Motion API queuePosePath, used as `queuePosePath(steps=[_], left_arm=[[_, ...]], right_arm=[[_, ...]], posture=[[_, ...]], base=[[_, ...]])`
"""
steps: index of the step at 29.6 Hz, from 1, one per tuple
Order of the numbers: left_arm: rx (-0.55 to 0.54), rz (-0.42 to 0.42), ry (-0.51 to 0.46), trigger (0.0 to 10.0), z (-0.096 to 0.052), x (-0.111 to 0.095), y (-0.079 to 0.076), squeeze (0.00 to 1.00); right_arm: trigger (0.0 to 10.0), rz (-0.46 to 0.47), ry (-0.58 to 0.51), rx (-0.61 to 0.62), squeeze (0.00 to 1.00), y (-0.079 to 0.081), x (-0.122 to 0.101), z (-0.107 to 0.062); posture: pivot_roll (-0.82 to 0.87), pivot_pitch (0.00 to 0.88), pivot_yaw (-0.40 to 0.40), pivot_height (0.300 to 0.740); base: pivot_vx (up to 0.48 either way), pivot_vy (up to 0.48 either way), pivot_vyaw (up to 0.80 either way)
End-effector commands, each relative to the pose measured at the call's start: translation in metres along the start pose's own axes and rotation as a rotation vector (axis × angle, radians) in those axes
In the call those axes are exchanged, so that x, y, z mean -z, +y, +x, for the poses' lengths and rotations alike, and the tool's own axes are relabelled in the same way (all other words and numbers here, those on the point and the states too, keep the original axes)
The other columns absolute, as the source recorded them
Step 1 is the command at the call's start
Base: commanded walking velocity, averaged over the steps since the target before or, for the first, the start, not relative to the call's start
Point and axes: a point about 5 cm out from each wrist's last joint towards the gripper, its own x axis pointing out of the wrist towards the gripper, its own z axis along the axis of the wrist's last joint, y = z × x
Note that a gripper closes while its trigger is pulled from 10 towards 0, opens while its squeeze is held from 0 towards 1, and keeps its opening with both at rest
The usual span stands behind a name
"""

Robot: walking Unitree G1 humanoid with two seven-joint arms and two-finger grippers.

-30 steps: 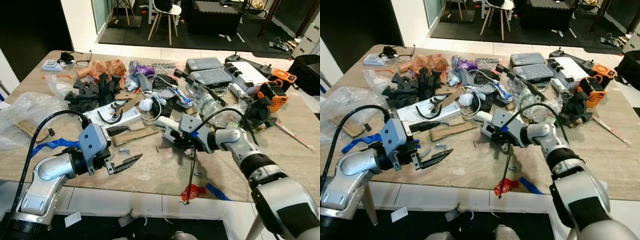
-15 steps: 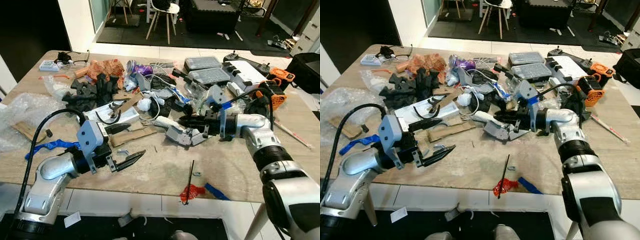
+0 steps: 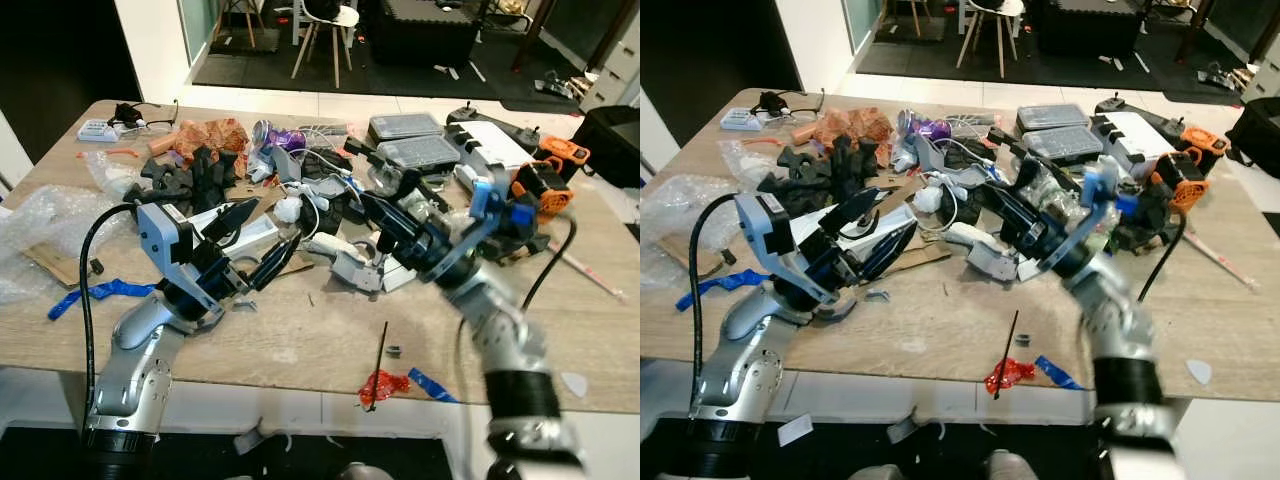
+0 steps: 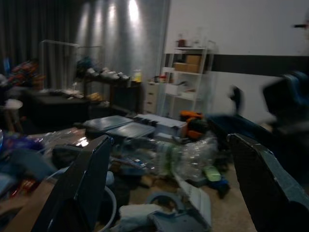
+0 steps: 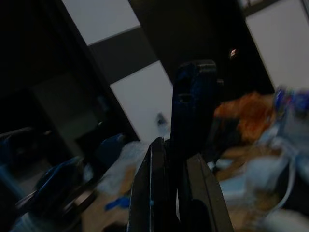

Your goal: Picking trash to rubbish bin

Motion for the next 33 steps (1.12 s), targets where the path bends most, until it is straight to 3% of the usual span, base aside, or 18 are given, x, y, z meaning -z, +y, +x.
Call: queuePosePath(steps=[1, 8, 12, 16, 26, 29, 33], left_arm=[[-0.033, -0.01, 0.016, 10.0, -0.003, 0.009, -0.001, 0.0], [-0.093, -0.06, 0.037, 10.0, -0.012, 0.022, -0.001, 0.0], [-0.122, -0.098, 0.018, 10.0, -0.012, 0.026, 0.001, 0.0], [-0.126, -0.1, 0.019, 10.0, -0.012, 0.027, 0.003, 0.0], [-0.063, -0.106, 0.036, 10.0, -0.016, 0.03, 0.005, 0.0], [-0.013, -0.167, 0.001, 10.0, -0.022, 0.032, 0.005, 0.0], [-0.004, -0.181, -0.003, 10.0, -0.019, 0.035, 0.003, 0.0]], right_arm=[[10.0, -0.009, 0.023, 0.009, 0.0, 0.001, -0.004, 0.0], [10.0, -0.003, 0.004, 0.07, 0.0, -0.001, -0.006, 0.001], [10.0, -0.063, 0.02, 0.098, 0.0, -0.005, -0.005, -0.001], [10.0, -0.066, 0.024, 0.095, 0.0, -0.005, -0.003, -0.001], [10.0, -0.076, 0.048, 0.101, 0.0, -0.005, -0.001, 0.003], [10.0, -0.076, 0.051, 0.102, 0.0, -0.005, -0.002, 0.003], [10.0, -0.074, 0.053, 0.103, 0.0, -0.005, -0.002, 0.003]], posture=[[0.0, 0.0, -0.061, 0.74], [0.01, 0.0, -0.056, 0.74], [0.01, 0.0, -0.05, 0.74], [0.01, 0.0, -0.049, 0.74], [0.01, 0.0, -0.041, 0.74], [0.01, 0.0, -0.043, 0.74], [0.01, 0.0, -0.043, 0.74]], base=[[0.0, 0.0, 0.0], [0.0, 0.0, 0.0], [0.0, 0.0, 0.0], [0.0, 0.0, 0.0], [0.0, 0.0, 0.0], [0.0, 0.0, 0.0], [0.0, 0.0, 0.0]])
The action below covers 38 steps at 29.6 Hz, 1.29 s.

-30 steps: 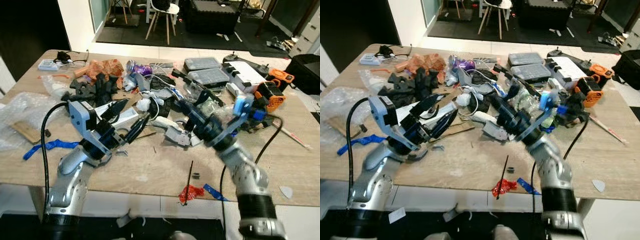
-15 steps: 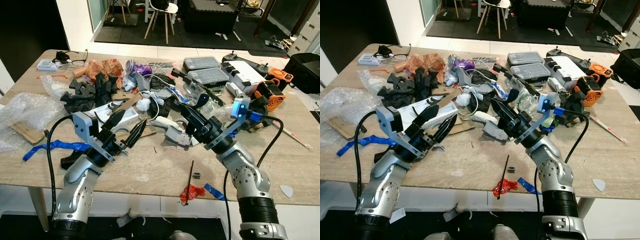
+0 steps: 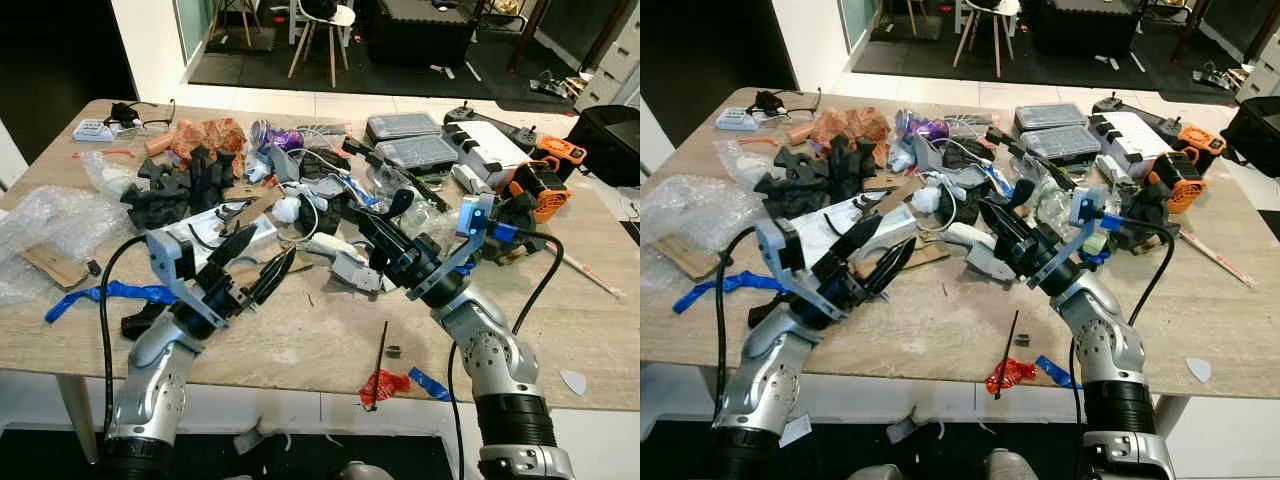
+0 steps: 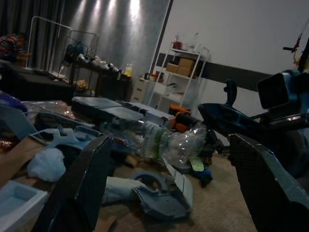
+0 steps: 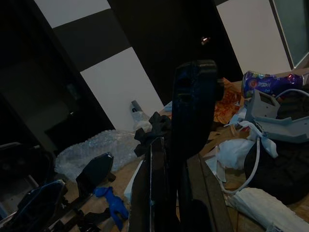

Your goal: Picking trash to rubbish bin

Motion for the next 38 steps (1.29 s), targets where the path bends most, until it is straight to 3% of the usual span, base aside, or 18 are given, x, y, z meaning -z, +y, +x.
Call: queuePosePath(steps=[1, 38], left_arm=[[-0.01, -0.024, 0.002, 10.0, 0.0017, 0.0031, 0.0017, 0.0], [-0.101, -0.006, 0.086, 10.0, 0.0015, 0.0121, 0.0114, 0.0]], right_arm=[[10.0, -0.004, 0.013, -0.002, 0.0, -0.0005, -0.0002, 0.0024], [10.0, -0.017, 0.059, 0.01, 0.0, -0.0014, 0.002, 0.0046]], posture=[[0.01, 0.0, -0.042, 0.74], [0.01, 0.0, -0.042, 0.74]], base=[[0.0, 0.0, 0.0], [-0.019, 0.0, 0.0]])
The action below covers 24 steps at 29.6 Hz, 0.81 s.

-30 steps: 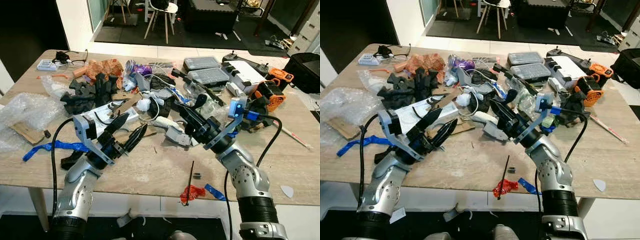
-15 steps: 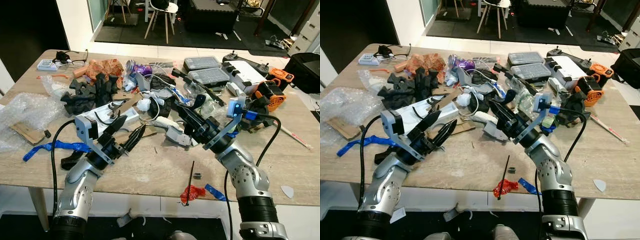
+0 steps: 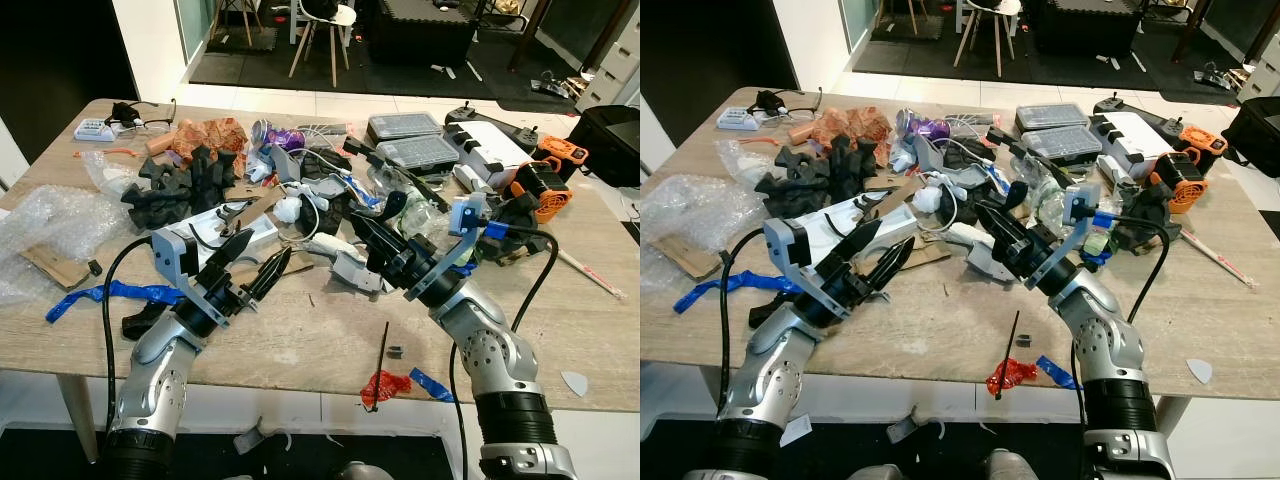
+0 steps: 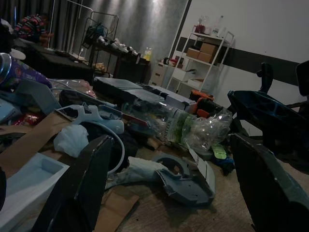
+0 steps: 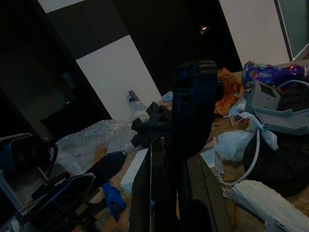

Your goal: Picking trash to rubbish bin

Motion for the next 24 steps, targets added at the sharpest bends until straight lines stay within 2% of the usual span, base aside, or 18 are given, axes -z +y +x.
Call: queuePosePath(steps=[1, 24], left_arm=[[-0.004, -0.005, 0.018, 10.0, 0.0007, 0.0029, 0.0009, 0.0], [-0.003, -0.001, 0.029, 10.0, -0.0001, 0.0048, 0.0011, 0.0]], right_arm=[[10.0, 0.002, 0.01, 0.005, 0.0, -0.0015, -0.0011, 0.0024], [10.0, 0.001, 0.02, 0.004, 0.0, -0.0021, 0.0012, 0.0024]], posture=[[0.01, 0.0, -0.042, 0.74], [0.01, 0.0, -0.046, 0.74]], base=[[-0.251, 0.0, 0.0], [-0.293, 0.0, 0.0]])
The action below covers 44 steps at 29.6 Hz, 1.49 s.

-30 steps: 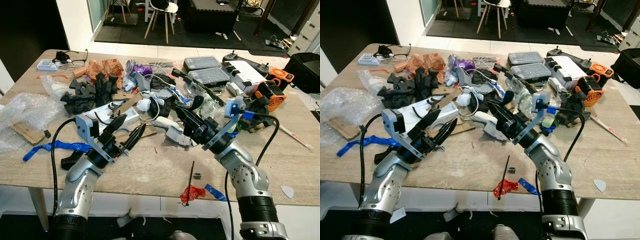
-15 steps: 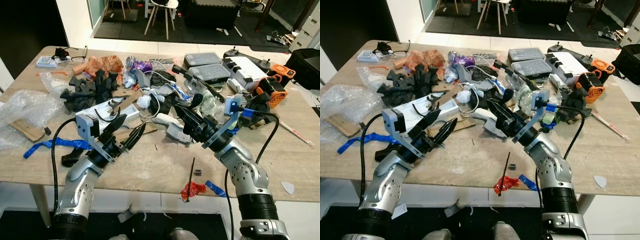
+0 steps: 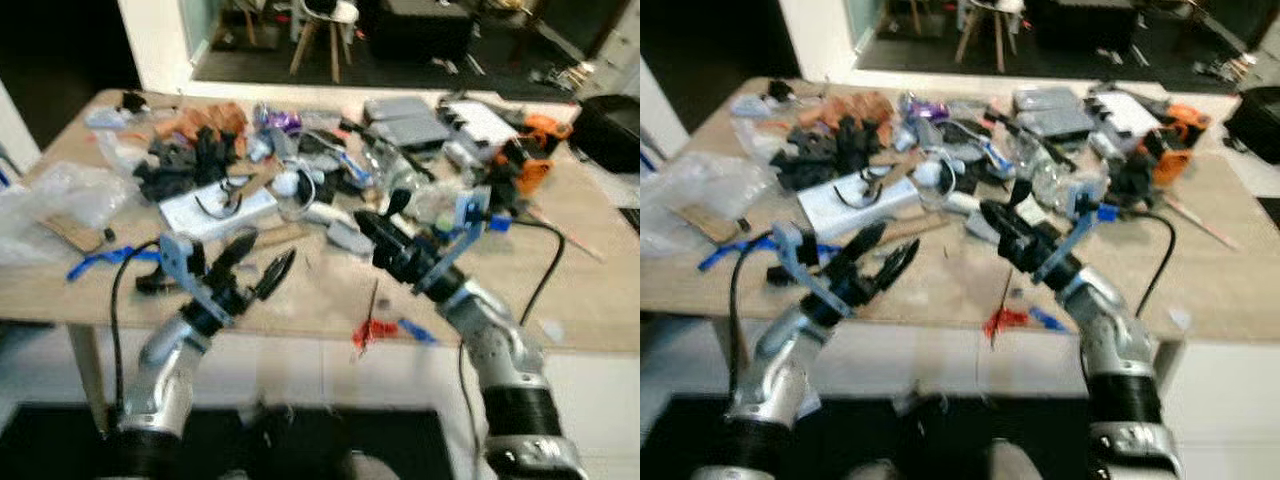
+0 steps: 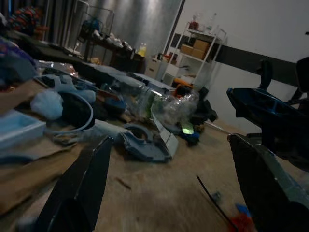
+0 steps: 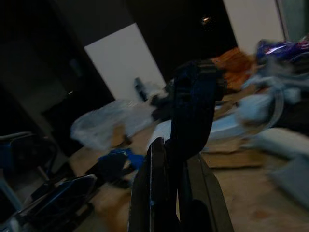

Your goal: Picking trash to rubbish bin

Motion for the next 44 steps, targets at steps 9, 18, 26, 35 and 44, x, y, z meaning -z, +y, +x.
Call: queuePosePath(steps=[9, 18, 26, 35, 44], left_arm=[[0.002, 0.009, 0.02, 10.0, -0.001, 0.0026, -0.0004, 0.0], [0.003, 0.011, 0.02, 10.0, -0.0004, 0.0024, -0.0007, 0.0], [0.014, 0.019, 0.009, 10.0, 0.0002, 0.0004, -0.0014, 0.0], [0.022, 0.02, 0.007, 10.0, 0.001, -0.001, -0.0019, 0.0], [0.026, 0.018, 0.006, 10.0, 0.001, -0.0014, -0.0024, 0.0]], right_arm=[[10.0, -0.001, 0.009, 0.004, 0.0, -0.0015, 0.0005, -0.0007], [10.0, 0.001, 0.006, 0.012, 0.0, -0.0022, 0.0003, -0.0008], [10.0, -0.009, 0.025, -0.008, 0.0, -0.0005, 0.0012, -0.0005], [10.0, -0.007, 0.03, -0.009, 0.0, -0.0004, 0.0013, 0.0001], [10.0, -0.006, 0.031, -0.012, 0.0, -0.0005, 0.0016, -0.0002]], posture=[[0.01, 0.0, -0.048, 0.74], [0.01, 0.0, -0.048, 0.74], [0.01, 0.0, -0.046, 0.74], [0.01, 0.0, -0.047, 0.74], [0.01, 0.0, -0.047, 0.74]], base=[[-0.315, 0.0, 0.0], [-0.324, 0.0, 0.0], [-0.122, 0.0, 0.36], [0.0, 0.0, 0.75], [0.0, 0.0, 0.75]])
